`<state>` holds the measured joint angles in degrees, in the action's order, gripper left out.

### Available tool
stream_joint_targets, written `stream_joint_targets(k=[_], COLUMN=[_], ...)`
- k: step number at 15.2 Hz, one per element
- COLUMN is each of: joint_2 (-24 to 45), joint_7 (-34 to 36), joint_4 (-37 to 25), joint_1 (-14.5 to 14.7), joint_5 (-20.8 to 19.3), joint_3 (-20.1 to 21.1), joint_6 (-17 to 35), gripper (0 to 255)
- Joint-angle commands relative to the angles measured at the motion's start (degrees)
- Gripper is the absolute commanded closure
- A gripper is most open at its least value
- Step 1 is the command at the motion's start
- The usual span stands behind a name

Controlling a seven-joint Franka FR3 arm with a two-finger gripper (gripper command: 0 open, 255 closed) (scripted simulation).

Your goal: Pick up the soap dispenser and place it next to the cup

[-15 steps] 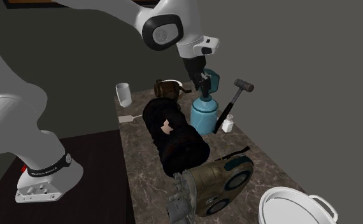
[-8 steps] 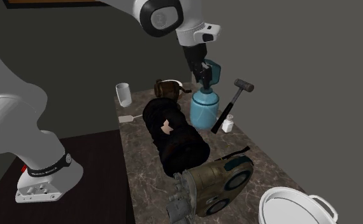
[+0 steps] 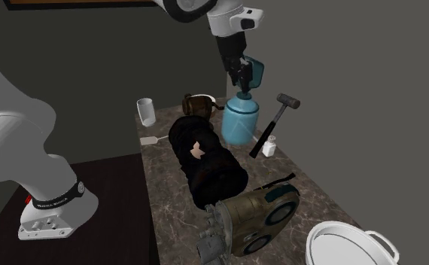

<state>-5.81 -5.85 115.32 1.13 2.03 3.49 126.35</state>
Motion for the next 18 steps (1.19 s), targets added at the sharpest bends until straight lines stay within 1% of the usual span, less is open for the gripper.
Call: stream_joint_targets(k=[1, 18], joint_2=[-0.29, -0.11], joint_7=[0.05, 0.4], joint_4=[-1.17, -14.49], joint_1=[0.0, -0.07], joint_5=[-0.02, -0.23], joint_3=[0.0, -0.07], joint_6=[-1.41, -14.55], gripper=[255, 255])
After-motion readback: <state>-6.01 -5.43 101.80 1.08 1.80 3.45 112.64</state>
